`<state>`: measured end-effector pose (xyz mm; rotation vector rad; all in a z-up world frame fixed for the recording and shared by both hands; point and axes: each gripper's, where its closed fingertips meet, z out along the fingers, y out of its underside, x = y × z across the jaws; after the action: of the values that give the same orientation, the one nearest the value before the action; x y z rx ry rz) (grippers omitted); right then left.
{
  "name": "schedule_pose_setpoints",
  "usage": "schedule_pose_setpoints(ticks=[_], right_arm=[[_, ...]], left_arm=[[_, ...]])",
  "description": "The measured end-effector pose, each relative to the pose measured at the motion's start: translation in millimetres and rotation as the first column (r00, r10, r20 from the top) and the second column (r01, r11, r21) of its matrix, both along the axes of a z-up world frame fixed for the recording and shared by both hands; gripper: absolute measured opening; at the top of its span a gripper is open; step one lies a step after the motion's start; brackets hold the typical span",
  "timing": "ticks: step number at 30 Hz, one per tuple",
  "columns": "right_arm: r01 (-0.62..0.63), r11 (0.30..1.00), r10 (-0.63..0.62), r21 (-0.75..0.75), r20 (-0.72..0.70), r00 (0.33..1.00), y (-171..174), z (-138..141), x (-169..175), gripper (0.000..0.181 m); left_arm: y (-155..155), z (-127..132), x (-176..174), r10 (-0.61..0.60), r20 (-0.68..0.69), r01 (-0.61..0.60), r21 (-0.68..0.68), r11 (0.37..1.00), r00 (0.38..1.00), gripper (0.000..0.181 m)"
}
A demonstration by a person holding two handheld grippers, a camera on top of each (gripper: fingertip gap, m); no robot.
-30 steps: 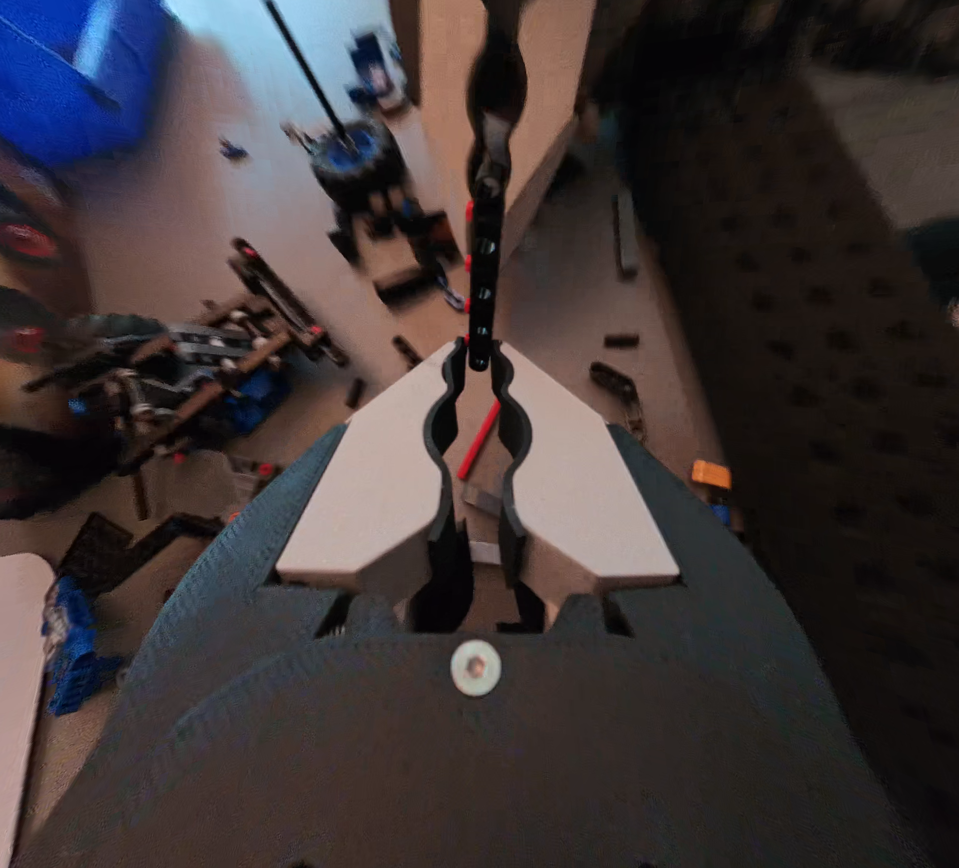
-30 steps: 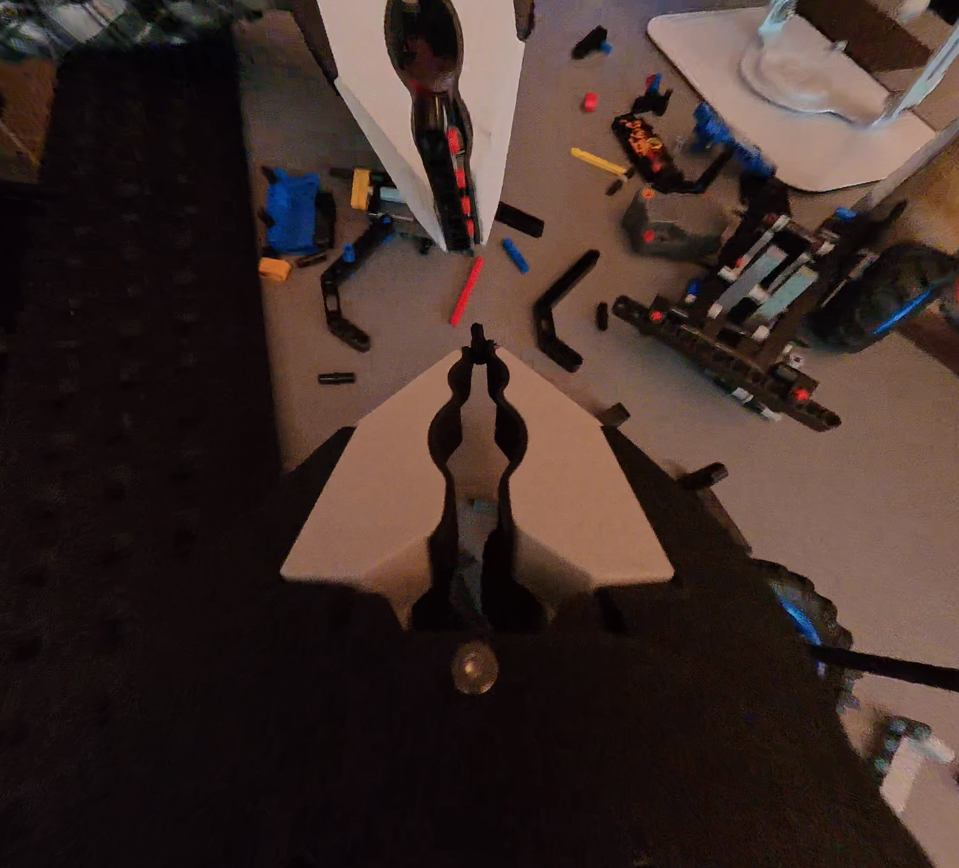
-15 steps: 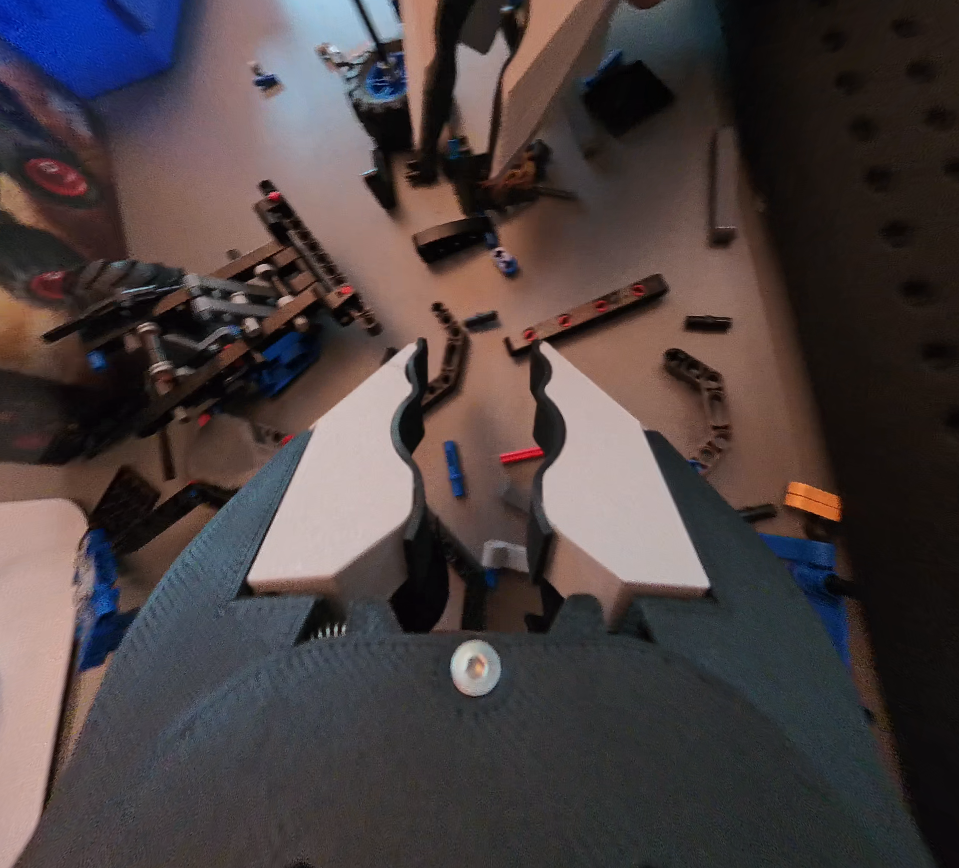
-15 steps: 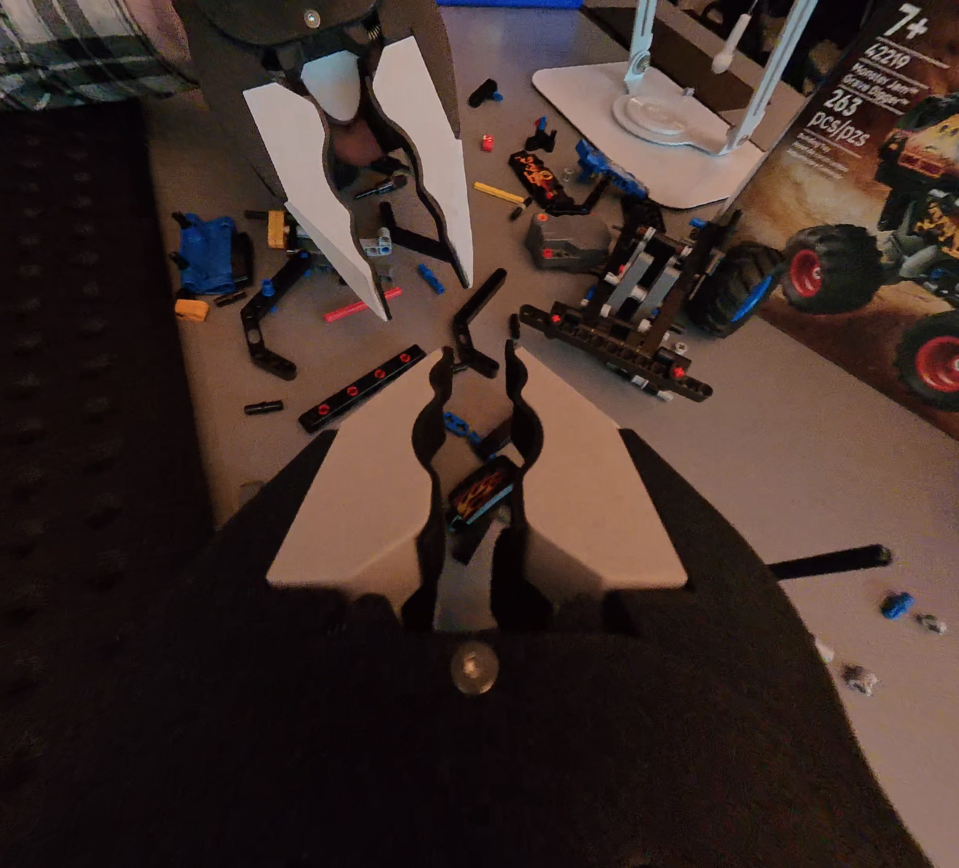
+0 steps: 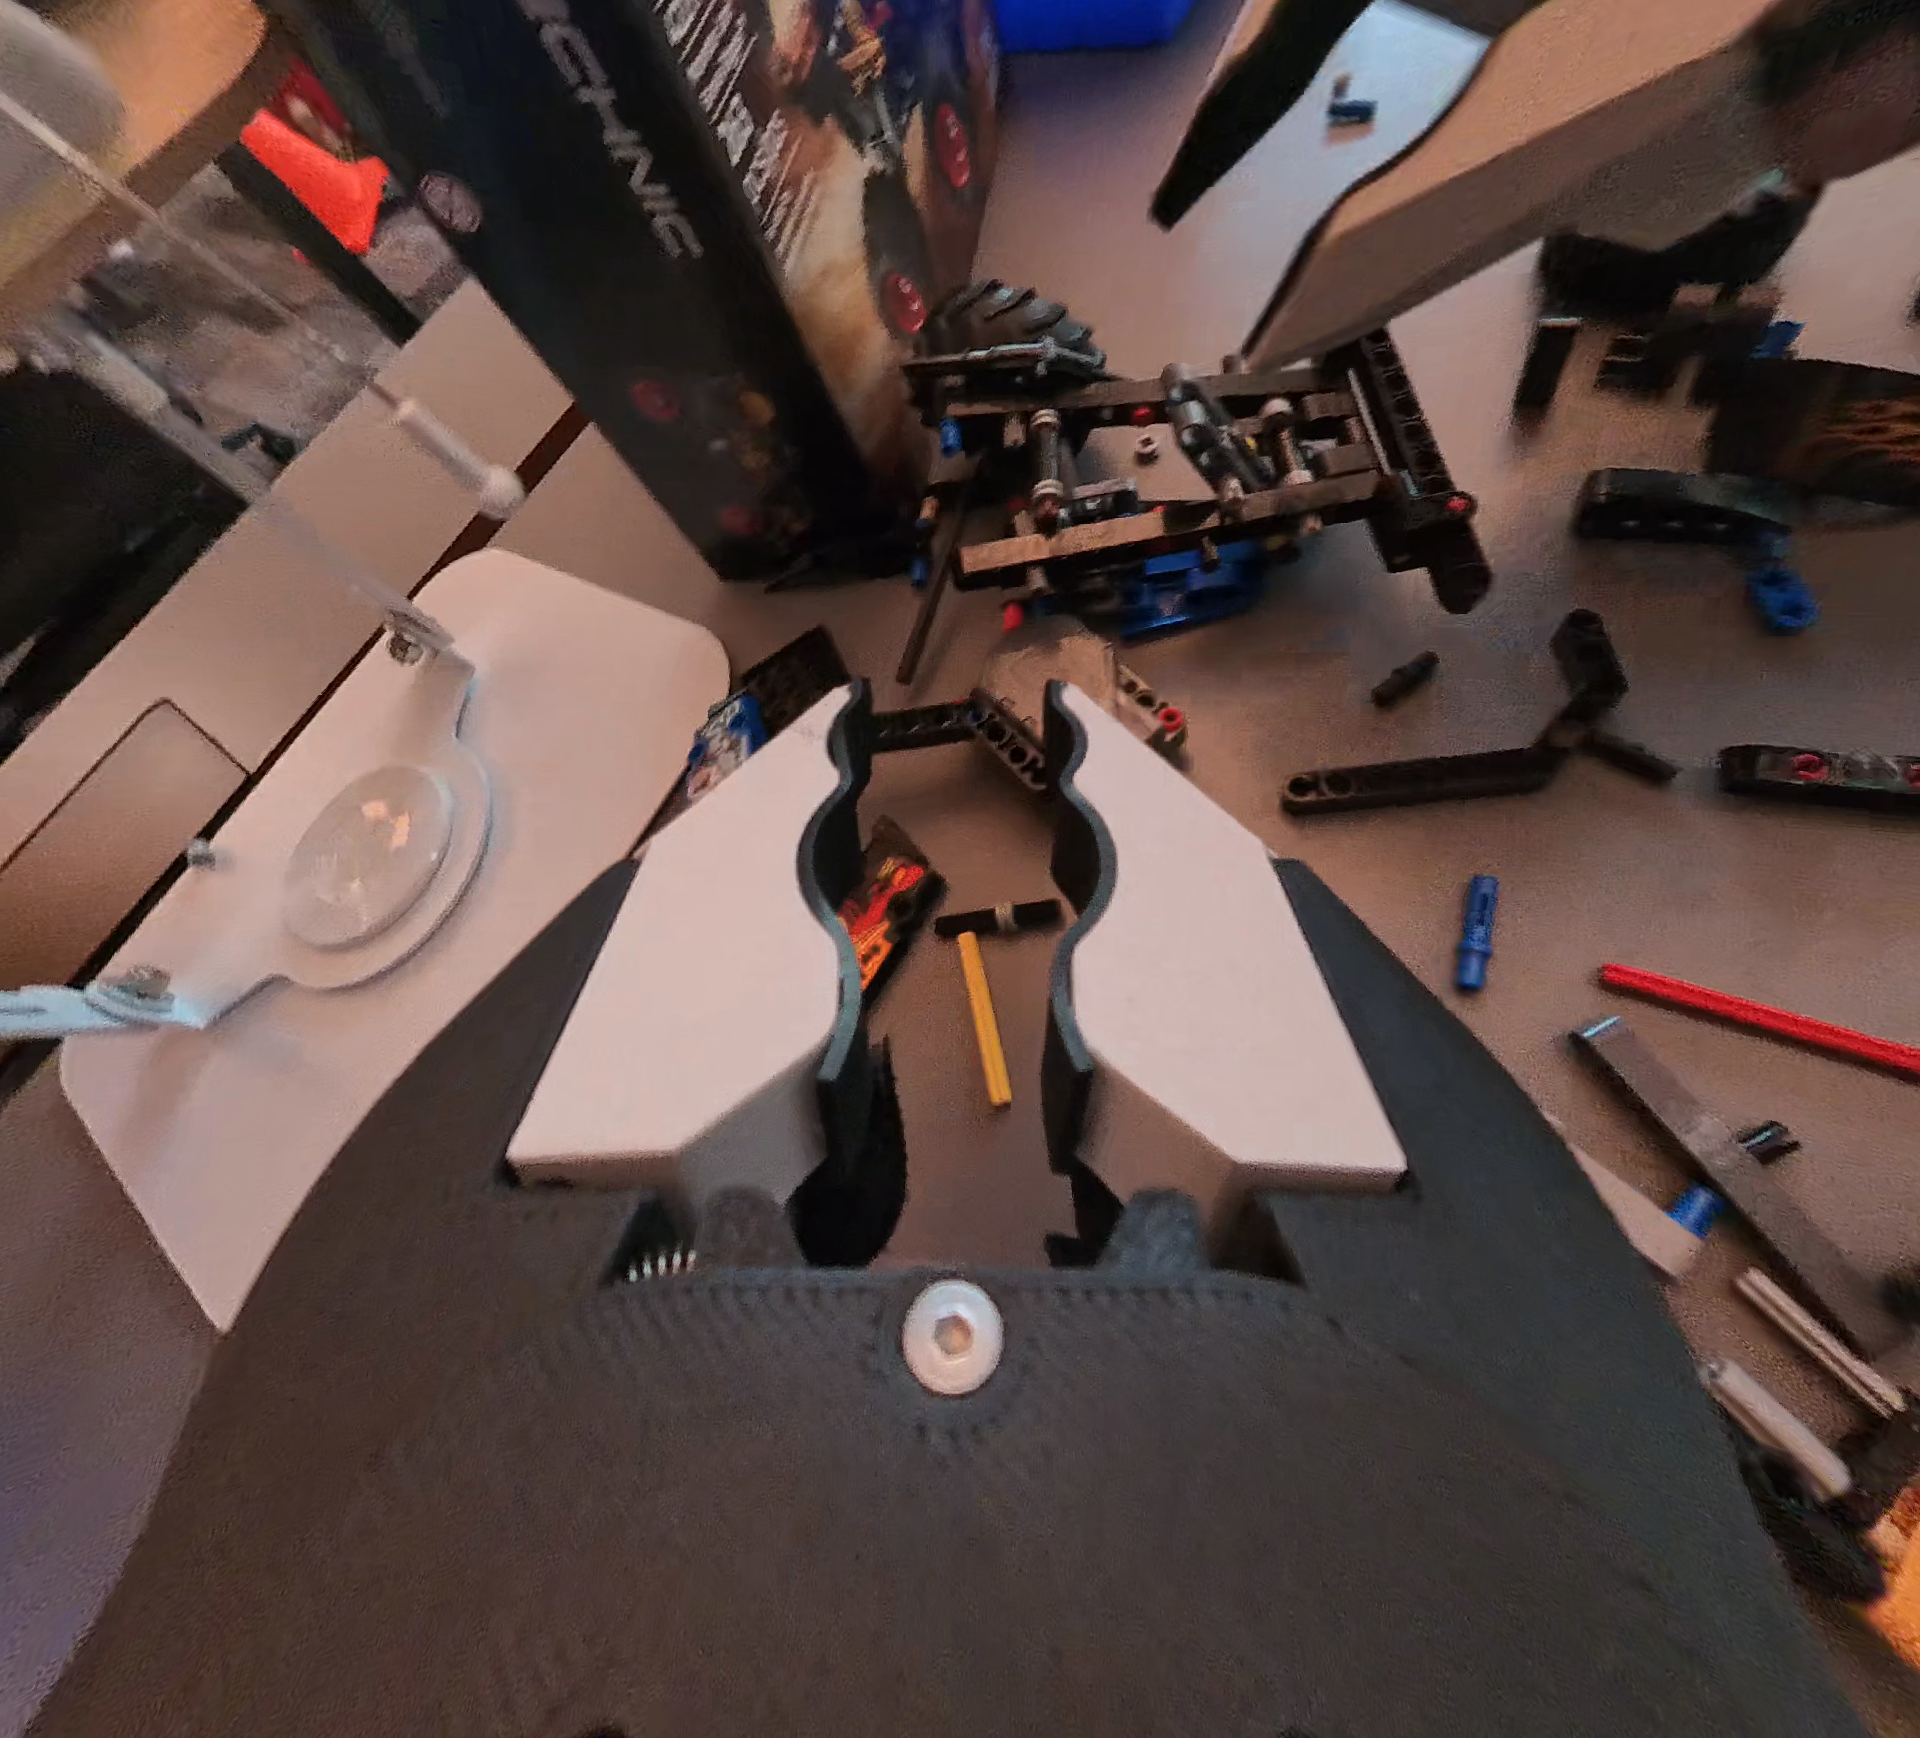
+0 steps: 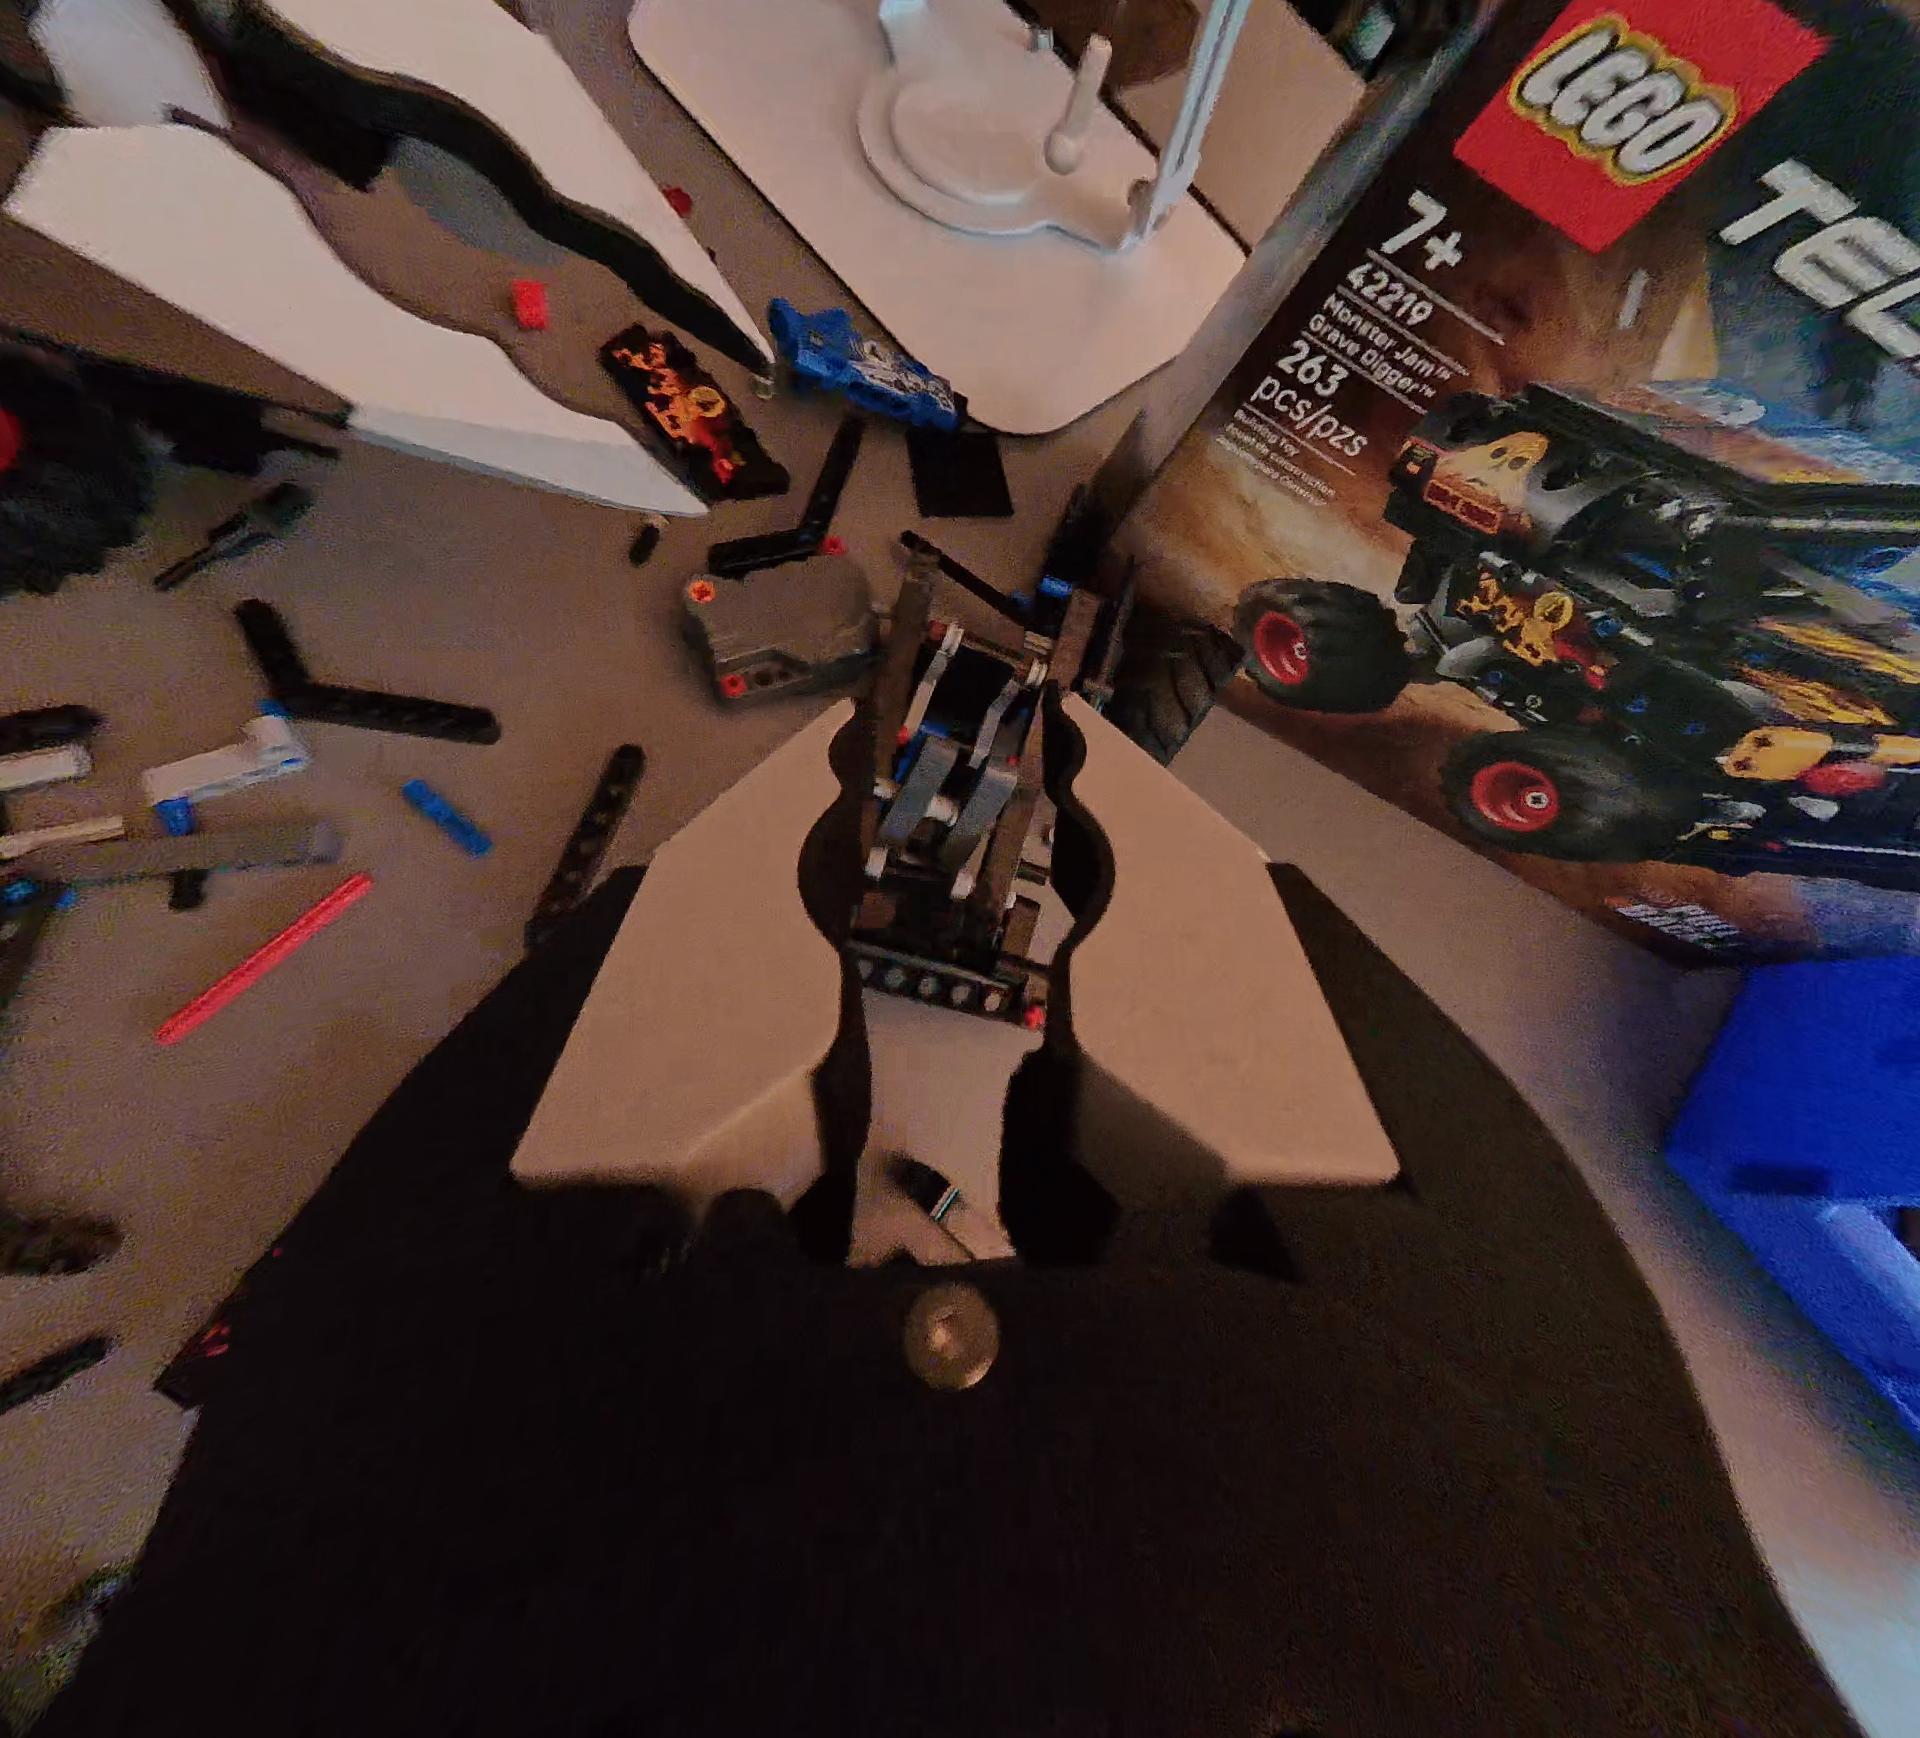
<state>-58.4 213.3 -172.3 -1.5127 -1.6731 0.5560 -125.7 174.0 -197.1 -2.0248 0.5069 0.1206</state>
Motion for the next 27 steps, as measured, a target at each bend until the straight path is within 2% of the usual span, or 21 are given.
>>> schedule_pose_setpoints(ticks=[2,5,8,10,15,18,20,24,26,27], right_arm=[[0.044,0.996,-0.037,-0.075,0.101,0.994,17.5,-19.9,-10.6,0.029],[0.107,0.990,-0.089,-0.090,0.189,0.978,39.9,-43.4,-12.6,0.020],[0.076,0.975,-0.032,-0.211,0.203,0.979,30.0,-57.8,-17.2,0.017],[0.042,0.978,-0.001,-0.205,0.193,0.981,25.2,-56.9,-17.8,0.016],[-0.055,0.994,0.064,-0.094,0.092,0.994,13.2,-39.0,-17.5,0.013],[-0.113,0.993,0.114,-0.045,0.007,0.994,1.9,-22.2,-16.2,0.013],[-0.116,0.993,0.114,-0.020,-0.057,0.992,-1.4,-7.5,-17.0,0.013],[-0.189,0.981,0.193,0.037,-0.185,0.964,-22.2,21.0,-20.0,0.013],[-0.195,0.979,0.203,0.061,-0.205,0.957,-31.1,26.8,-22.8,0.014],[-0.204,0.974,0.220,0.095,-0.218,0.951,-34.7,30.1,-24.3,0.013]], left_arm=[[-0.1,-1.1,-3.4,0.010,0.020,-0.010,-0.004,1.000,1.000,0.030],[2.5,-4.4,-1.8,0.008,0.048,-0.007,-0.010,1.000,0.999,0.030],[6.4,-14.3,5.4,-0.017,0.048,0.019,-0.044,0.999,0.999,0.031],[8.2,-18.4,11.9,-0.041,0.039,0.043,-0.057,0.997,0.998,0.032],[7.0,-17.8,23.1,-0.084,0.092,0.090,-0.058,0.994,0.992,0.036],[1.9,-2.4,34.8,-0.147,0.289,0.159,-0.018,0.987,0.946,0.045],[-2.2,8.0,43.1,-0.196,0.371,0.203,0.019,0.979,0.908,0.051],[-4.1,22.8,56.3,-0.240,0.407,0.227,0.080,0.971,0.882,0.055],[-1.1,25.2,59.7,-0.229,0.384,0.207,0.099,0.973,0.894,0.061],[-0.4,25.6,60.6,-0.232,0.362,0.205,0.111,0.972,0.903,0.058]])
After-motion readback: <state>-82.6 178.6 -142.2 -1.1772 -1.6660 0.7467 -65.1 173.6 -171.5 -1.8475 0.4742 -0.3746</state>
